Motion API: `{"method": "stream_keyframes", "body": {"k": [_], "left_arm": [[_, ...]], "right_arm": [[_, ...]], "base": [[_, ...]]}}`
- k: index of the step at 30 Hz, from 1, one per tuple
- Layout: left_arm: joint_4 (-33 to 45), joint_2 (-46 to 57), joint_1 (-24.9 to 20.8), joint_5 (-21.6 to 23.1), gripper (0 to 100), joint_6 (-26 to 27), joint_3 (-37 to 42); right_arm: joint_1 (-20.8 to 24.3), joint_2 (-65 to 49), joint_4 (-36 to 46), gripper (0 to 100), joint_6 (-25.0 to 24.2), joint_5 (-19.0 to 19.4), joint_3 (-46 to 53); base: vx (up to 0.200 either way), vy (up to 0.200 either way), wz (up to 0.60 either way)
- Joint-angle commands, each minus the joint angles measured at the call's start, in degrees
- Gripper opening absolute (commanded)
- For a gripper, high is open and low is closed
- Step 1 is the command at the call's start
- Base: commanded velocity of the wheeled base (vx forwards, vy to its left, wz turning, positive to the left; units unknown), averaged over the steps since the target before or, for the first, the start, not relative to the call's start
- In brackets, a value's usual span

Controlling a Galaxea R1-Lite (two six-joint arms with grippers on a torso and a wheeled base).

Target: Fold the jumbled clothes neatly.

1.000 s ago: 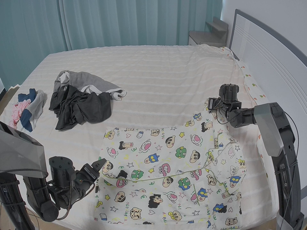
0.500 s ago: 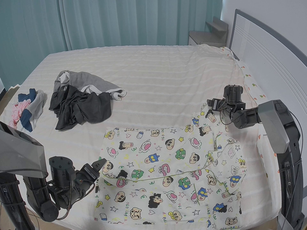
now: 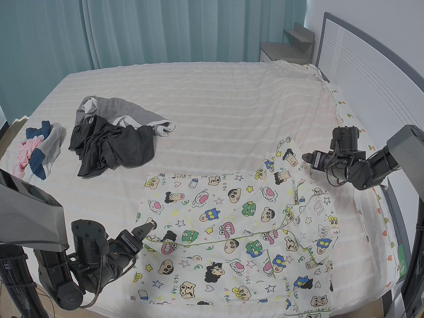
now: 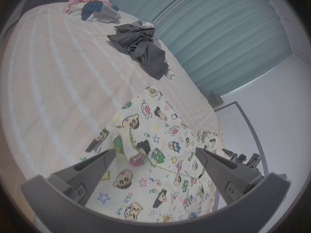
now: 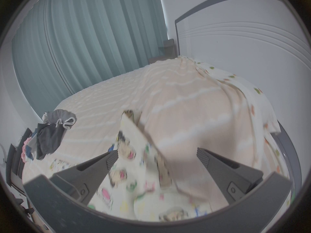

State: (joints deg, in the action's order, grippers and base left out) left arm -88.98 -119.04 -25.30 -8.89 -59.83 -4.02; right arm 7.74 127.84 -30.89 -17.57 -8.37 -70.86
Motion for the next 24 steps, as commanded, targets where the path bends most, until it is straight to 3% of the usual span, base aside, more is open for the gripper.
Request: {"method": "stream_keyframes", "body": {"k": [1,6,13,16,22,24], "left_arm": [[-1.02,-0.14,-3.88,-0.52,100,-3.01,1.47],[-1.02,-0.05,-3.97,-0.61,100,-2.66,-0.64],[-1.02,-1.19,-3.71,-0.43,100,-2.57,-2.04],[-0.76,-2.34,-4.06,-0.34,100,-2.92,1.83],[2.93,-4.09,-3.97,0.19,100,-9.87,4.02],[4.34,-5.76,-4.41,0.27,100,-9.87,4.02]], "right_arm": [[-1.41,-23.52,-12.88,100,-6.95,4.68,36.94],[-1.06,-27.56,-22.37,100,-11.61,5.30,49.77],[-0.80,-28.61,-32.21,100,-11.88,5.56,60.76],[-0.45,-27.91,-38.10,100,-11.96,5.56,66.29],[-0.45,-27.74,-42.15,100,-11.96,7.41,70.86],[-0.45,-27.82,-42.41,100,-12.05,7.41,70.86]], "base": [[-0.200,0.000,0.00],[-0.200,0.000,0.00],[0.000,0.000,0.00],[0.000,0.000,0.00],[0.000,0.000,0.00],[0.000,0.000,0.00]]}}
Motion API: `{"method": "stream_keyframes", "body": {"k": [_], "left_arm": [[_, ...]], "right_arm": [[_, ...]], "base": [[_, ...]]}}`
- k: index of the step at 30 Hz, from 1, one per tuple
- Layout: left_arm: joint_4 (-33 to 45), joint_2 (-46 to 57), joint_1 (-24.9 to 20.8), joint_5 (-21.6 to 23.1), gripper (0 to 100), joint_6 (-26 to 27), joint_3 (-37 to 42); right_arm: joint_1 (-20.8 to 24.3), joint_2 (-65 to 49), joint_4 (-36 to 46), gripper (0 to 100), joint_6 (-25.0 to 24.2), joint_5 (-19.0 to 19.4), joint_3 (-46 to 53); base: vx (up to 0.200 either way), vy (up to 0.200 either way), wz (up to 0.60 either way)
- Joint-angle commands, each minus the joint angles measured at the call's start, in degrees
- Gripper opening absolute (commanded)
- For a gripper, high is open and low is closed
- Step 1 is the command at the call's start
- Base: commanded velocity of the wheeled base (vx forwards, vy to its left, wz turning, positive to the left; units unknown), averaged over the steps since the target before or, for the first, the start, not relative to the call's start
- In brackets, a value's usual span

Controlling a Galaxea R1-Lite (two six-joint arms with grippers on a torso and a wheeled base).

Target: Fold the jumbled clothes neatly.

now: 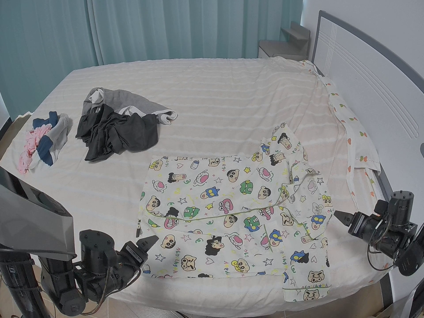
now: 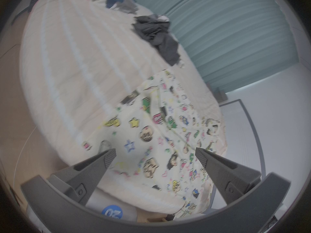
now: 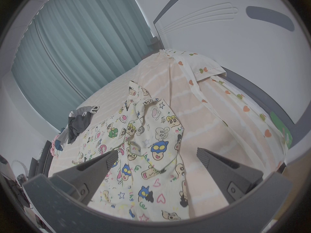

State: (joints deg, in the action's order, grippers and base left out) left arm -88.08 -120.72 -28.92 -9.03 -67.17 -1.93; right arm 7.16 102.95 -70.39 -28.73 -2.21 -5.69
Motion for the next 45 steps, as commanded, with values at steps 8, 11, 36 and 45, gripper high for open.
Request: {"method": "stream_keyframes", "body": {"k": [8,11,36,45], "left_arm": [[4.41,-7.33,-1.23,-0.11,100,-2.53,1.93],[4.41,-7.68,-1.85,-0.11,100,-2.09,1.93],[3.97,-15.86,-3.08,-10.13,100,3.19,-4.75],[4.49,-15.95,-2.99,-11.80,0,4.33,-7.57]], "right_arm": [[-0.21,-3.02,-3.00,100,-1.24,1.24,5.69],[-0.04,-3.02,-3.00,100,-3.00,1.42,5.69],[-0.12,-2.93,-3.09,100,-4.40,1.68,5.69],[-0.12,-3.19,-3.09,100,-4.40,1.59,5.69]], "base": [[0.000,0.000,0.00],[0.000,0.000,0.00],[0.000,0.000,0.00],[0.000,0.000,0.00]]}}
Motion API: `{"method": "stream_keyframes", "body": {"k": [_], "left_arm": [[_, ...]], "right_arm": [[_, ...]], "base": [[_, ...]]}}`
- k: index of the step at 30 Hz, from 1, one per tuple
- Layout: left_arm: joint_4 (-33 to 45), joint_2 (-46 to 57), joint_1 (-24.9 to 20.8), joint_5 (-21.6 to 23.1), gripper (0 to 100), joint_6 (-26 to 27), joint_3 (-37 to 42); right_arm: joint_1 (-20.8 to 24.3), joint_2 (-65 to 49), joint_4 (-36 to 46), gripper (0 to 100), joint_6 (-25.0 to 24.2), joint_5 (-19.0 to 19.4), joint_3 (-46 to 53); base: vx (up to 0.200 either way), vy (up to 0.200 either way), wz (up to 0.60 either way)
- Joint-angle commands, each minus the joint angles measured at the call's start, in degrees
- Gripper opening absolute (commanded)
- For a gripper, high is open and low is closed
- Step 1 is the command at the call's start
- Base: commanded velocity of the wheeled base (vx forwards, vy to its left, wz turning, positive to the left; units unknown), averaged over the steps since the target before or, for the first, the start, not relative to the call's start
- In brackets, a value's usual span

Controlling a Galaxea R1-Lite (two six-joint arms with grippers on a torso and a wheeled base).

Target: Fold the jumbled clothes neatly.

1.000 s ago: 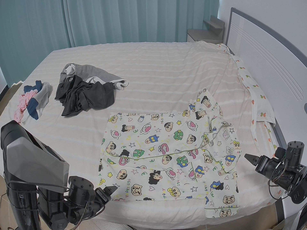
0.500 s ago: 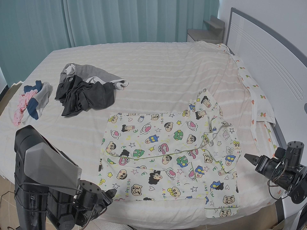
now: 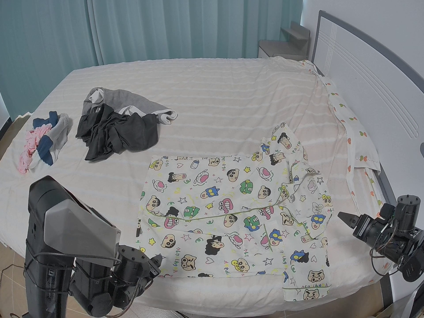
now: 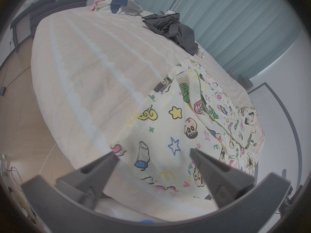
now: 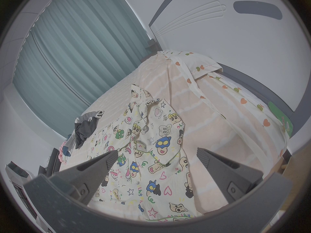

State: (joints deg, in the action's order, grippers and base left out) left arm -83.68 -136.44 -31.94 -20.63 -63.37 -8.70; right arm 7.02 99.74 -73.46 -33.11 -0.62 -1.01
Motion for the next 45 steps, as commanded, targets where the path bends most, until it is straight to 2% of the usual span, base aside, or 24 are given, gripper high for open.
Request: {"method": "stream_keyframes", "body": {"k": [1,17,23,26,30,34,41,44,45], "left_arm": [[0.09,-0.23,0.04,-0.20,0,0.70,-0.79],[-0.52,0.03,0.21,-0.20,0,1.23,2.46],[-2.46,1.61,0.65,-0.03,0,0.96,6.95],[-5.53,1.52,2.06,-0.03,0,0.61,8.70],[-5.71,1.09,1.79,0.24,0,-1.50,8.62],[-6.06,1.00,1.53,0.41,0,-1.67,8.62],[-6.32,1.00,1.62,0.76,0,-3.17,8.62],[-6.32,1.00,1.62,1.29,0,-3.25,8.62],[-6.32,0.82,1.70,2.17,0,-3.25,8.62]], "right_arm": [[0.01,0.01,-0.02,100,-0.03,0.01,1.01],[-0.08,1.07,0.69,100,-0.03,0.18,1.01],[-2.36,5.46,0.69,100,0.94,1.15,1.01],[-3.33,9.42,0.69,100,2.61,2.20,1.01],[-4.03,15.66,0.60,100,5.07,2.47,1.01],[-4.12,20.58,0.42,100,6.22,2.99,1.01],[-4.74,29.19,0.25,100,11.14,3.43,1.01],[-4.56,29.81,0.42,100,12.19,5.02,1.01],[-5.00,29.81,0.42,100,16.23,7.48,1.01]], "base": [[0.000,0.000,0.00],[0.000,0.000,0.00],[0.000,0.000,0.00],[0.000,0.000,0.00],[0.000,0.000,0.00],[0.000,0.000,0.00],[0.000,0.000,0.00],[0.000,0.000,0.00],[0.000,0.000,0.00]]}}
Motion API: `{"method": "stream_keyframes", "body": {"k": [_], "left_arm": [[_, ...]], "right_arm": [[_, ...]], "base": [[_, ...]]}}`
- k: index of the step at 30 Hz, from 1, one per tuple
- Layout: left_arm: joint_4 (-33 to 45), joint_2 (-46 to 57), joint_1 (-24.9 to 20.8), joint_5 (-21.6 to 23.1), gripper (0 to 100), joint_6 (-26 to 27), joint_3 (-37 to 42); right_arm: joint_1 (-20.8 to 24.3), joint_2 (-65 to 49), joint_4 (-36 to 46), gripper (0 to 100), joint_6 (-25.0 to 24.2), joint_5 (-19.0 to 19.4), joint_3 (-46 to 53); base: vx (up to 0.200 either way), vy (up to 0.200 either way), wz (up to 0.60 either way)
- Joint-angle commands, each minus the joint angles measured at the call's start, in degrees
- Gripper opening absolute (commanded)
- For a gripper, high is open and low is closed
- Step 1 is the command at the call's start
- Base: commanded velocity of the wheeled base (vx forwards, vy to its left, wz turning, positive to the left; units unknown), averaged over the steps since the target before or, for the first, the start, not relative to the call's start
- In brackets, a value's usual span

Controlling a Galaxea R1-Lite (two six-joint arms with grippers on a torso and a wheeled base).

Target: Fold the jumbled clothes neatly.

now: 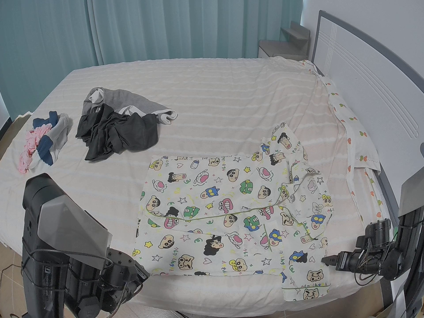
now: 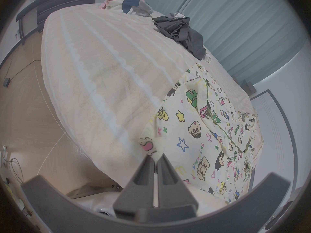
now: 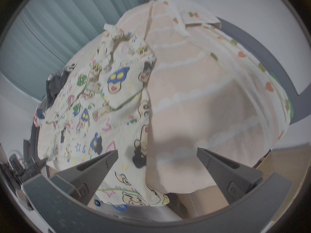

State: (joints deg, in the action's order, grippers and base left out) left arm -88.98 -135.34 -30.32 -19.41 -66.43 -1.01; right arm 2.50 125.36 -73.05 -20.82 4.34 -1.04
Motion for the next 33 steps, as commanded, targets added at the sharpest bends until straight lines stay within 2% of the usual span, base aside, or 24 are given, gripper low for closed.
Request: {"method": "stream_keyframes", "body": {"k": [1,4,17,26,33], "left_arm": [[-1.02,-0.54,0.08,1.48,0,-0.28,0.92],[-1.02,-0.80,0.00,1.65,0,-0.28,0.92],[-1.02,-0.80,0.00,1.74,0,-0.28,0.92],[-1.02,-0.80,0.00,1.48,0,-0.28,0.92],[-1.02,-0.80,0.00,1.48,0,-0.28,0.92]], "right_arm": [[-0.74,4.19,-0.08,100,6.50,3.75,1.04],[-1.80,4.19,-0.43,100,10.98,7.70,1.04],[-0.83,4.19,0.01,100,11.68,15.79,1.04],[3.92,8.59,-1.75,100,11.68,16.40,1.04],[4.71,10.08,-5.18,100,10.98,16.49,1.04]], "base": [[0.000,0.000,0.00],[0.000,0.000,0.00],[0.000,0.000,0.00],[0.000,0.000,0.00],[0.000,0.000,0.00]]}}
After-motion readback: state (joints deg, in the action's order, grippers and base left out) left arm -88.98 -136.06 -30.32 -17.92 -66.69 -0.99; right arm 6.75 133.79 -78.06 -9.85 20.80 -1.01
